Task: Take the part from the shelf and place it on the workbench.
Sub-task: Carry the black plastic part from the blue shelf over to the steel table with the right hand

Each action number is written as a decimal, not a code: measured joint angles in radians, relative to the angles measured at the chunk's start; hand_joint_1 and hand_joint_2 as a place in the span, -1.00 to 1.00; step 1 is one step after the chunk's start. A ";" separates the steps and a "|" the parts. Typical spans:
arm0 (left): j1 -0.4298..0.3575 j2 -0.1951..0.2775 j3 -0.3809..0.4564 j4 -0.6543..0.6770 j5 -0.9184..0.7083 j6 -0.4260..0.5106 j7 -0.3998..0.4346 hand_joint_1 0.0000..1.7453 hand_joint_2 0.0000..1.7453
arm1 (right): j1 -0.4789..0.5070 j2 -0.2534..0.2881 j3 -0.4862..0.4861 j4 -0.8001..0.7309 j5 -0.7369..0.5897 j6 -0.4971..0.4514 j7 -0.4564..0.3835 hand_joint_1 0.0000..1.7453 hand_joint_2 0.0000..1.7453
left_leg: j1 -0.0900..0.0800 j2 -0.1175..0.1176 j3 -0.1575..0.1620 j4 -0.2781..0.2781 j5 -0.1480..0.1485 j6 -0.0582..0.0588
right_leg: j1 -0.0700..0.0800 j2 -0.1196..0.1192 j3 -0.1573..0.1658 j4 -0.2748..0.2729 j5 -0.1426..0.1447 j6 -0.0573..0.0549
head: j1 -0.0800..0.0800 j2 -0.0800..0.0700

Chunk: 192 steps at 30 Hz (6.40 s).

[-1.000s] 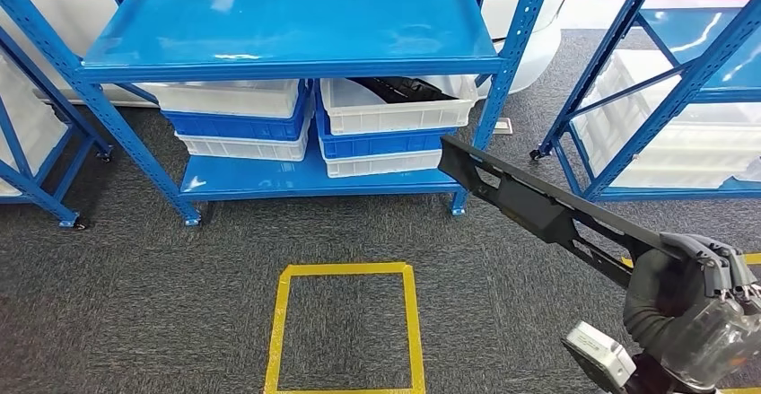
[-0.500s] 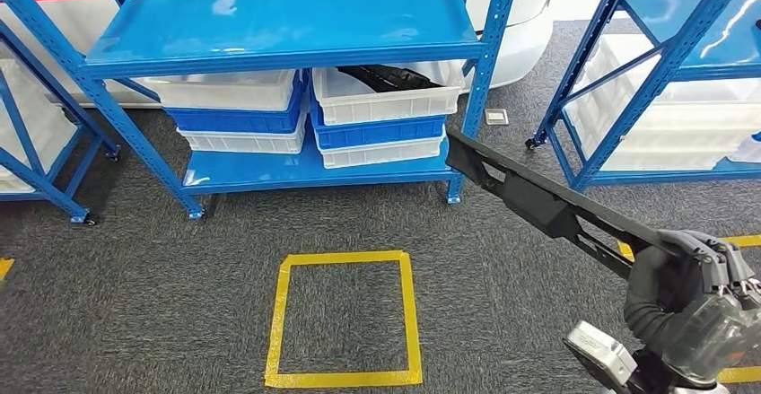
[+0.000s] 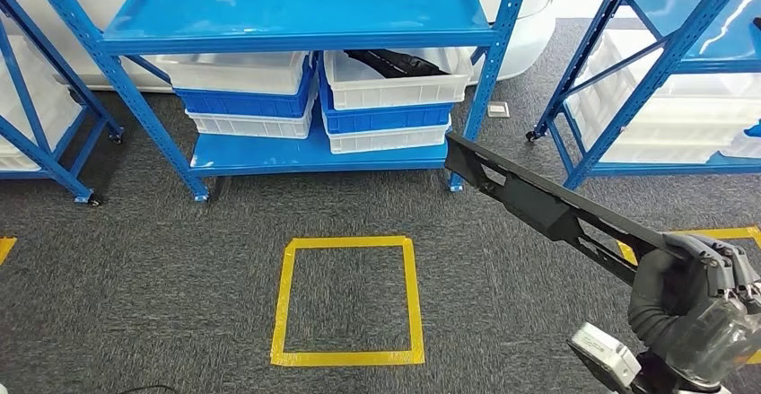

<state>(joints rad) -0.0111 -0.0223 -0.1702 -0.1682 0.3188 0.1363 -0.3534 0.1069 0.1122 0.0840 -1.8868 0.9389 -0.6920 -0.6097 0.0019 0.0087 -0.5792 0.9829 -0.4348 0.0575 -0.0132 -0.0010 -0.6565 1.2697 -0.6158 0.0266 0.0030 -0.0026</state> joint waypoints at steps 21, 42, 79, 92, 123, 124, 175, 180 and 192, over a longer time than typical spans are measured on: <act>-0.005 0.003 -0.003 0.001 0.000 0.004 0.002 -1.00 1.00 | 0.009 0.001 -0.026 -0.003 -0.027 0.000 -0.028 1.00 1.00 | 0.007 -0.015 0.059 0.076 -0.080 -0.049 | -0.001 -0.005 0.080 -0.245 0.154 -0.015 | -0.008 0.000; 0.006 0.011 -0.003 0.003 0.010 0.021 0.006 -1.00 1.00 | -0.030 -0.008 -0.025 0.027 -0.046 0.000 -0.043 1.00 1.00 | 0.006 -0.006 -0.119 0.068 0.034 -0.055 | -0.009 -0.004 0.198 -0.295 0.081 -0.030 | -0.008 0.000; 0.000 0.006 -0.004 0.005 0.016 0.022 0.015 -1.00 1.00 | -0.059 -0.005 -0.040 0.019 0.022 0.000 0.024 1.00 1.00 | 0.011 -0.007 -0.073 0.268 -0.087 -0.069 | -0.001 -0.003 0.109 -0.285 0.151 -0.044 | -0.007 0.000; -0.004 0.007 -0.003 0.005 0.020 0.017 0.012 -1.00 1.00 | -0.068 -0.007 -0.042 0.019 0.031 0.000 0.029 1.00 1.00 | 0.005 0.006 0.017 -0.024 0.001 -0.010 | -0.003 -0.003 -0.024 0.015 0.010 -0.007 | 0.002 0.000; 0.016 0.013 -0.004 0.008 0.022 -0.016 -0.003 -1.00 1.00 | -0.045 -0.093 0.041 0.043 -0.114 0.000 0.203 1.00 1.00 | 0.008 0.031 0.060 -0.031 -0.029 -0.013 | -0.013 0.011 -0.024 -0.004 0.032 -0.001 | -0.001 0.000; 0.016 0.012 -0.004 0.008 0.023 -0.017 -0.003 -1.00 1.00 | -0.045 -0.100 0.047 0.046 -0.129 0.002 0.208 1.00 1.00 | 0.009 0.042 0.060 -0.029 -0.030 -0.015 | -0.017 0.006 -0.011 -0.027 0.048 0.011 | 0.000 0.000; 0.032 -0.004 0.021 0.016 0.071 0.047 0.000 -1.00 1.00 | -0.123 -0.133 0.167 0.207 -0.559 0.287 0.112 1.00 1.00 | 0.017 -0.117 0.052 0.028 -0.074 -0.042 | -0.013 0.127 0.057 -0.260 0.182 -0.010 | -0.007 0.000; 0.029 -0.002 0.021 0.016 0.069 0.047 0.000 -1.00 1.00 | -0.121 -0.132 0.167 0.207 -0.555 0.287 0.112 1.00 1.00 | 0.011 -0.045 0.055 0.002 -0.052 -0.015 | -0.010 0.065 -0.002 -0.194 0.160 0.009 | -0.004 0.000; 0.022 0.000 0.021 0.016 0.065 0.062 0.024 -1.00 1.00 | -0.158 -0.131 0.148 0.207 -0.483 0.275 0.131 1.00 1.00 | -0.002 0.126 0.058 0.007 -0.061 -0.043 | -0.005 -0.051 0.079 -0.270 0.160 0.009 | -0.005 0.000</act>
<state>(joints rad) 0.0105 -0.0219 -0.1492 -0.1519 0.3838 0.1983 -0.3291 -0.0510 -0.0184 0.2323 -1.6796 0.4561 -0.4171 -0.4783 -0.0003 0.1343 -0.5211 0.9904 -0.4957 0.0143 -0.0183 -0.0518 -0.5776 1.0000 -0.4557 0.0360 -0.0025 -0.0027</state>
